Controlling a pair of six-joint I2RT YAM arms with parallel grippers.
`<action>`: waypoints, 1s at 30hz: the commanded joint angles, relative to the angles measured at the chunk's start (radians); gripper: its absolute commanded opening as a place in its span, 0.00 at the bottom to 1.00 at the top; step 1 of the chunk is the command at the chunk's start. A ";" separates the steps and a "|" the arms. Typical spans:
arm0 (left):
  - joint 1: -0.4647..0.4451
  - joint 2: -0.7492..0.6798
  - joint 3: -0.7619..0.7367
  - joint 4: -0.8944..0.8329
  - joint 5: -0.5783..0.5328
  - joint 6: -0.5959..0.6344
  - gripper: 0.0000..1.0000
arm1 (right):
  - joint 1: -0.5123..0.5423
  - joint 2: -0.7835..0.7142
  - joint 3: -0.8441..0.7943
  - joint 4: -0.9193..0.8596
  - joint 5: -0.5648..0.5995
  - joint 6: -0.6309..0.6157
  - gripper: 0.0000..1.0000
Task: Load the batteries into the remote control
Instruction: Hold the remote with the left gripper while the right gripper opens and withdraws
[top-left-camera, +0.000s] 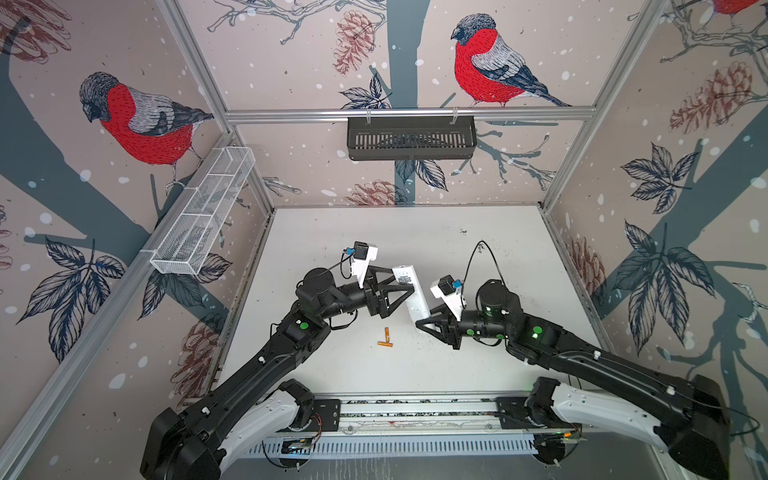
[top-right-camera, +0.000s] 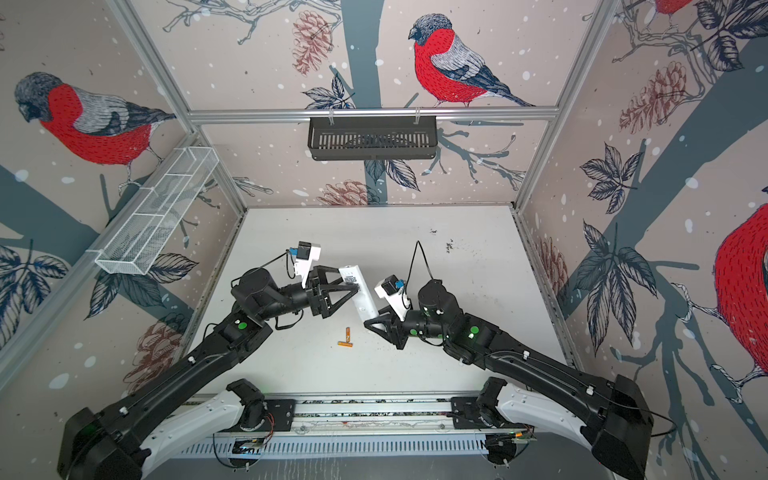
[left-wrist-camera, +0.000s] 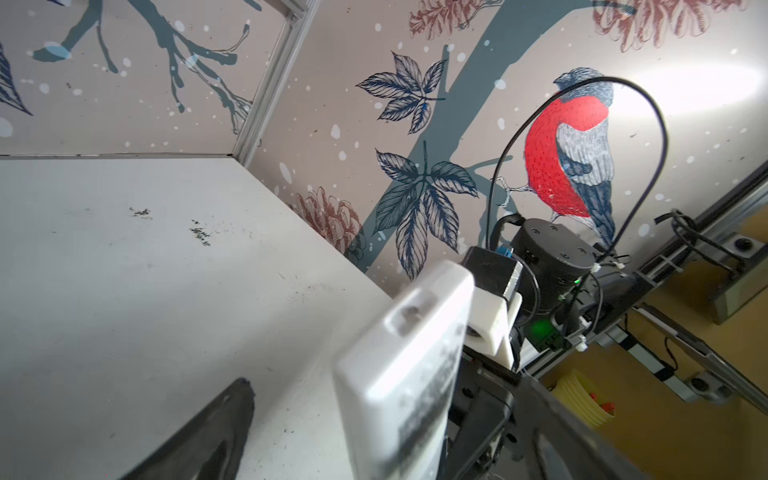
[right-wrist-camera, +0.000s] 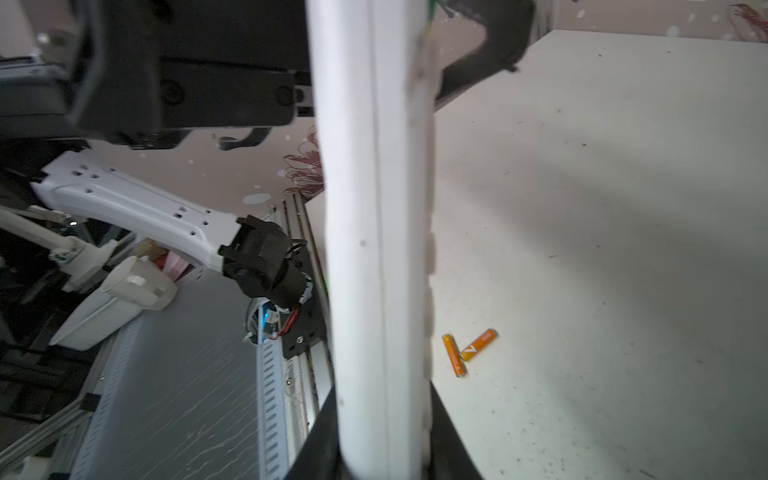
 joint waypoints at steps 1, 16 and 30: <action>-0.001 -0.003 -0.011 0.146 0.102 -0.035 0.95 | -0.005 -0.024 -0.018 0.107 -0.141 0.032 0.27; -0.015 0.016 0.010 0.120 0.222 -0.006 0.55 | -0.028 0.032 0.012 0.117 -0.262 0.030 0.28; -0.014 0.026 0.009 0.094 0.138 0.033 0.03 | -0.101 0.011 0.003 0.102 -0.237 0.024 0.57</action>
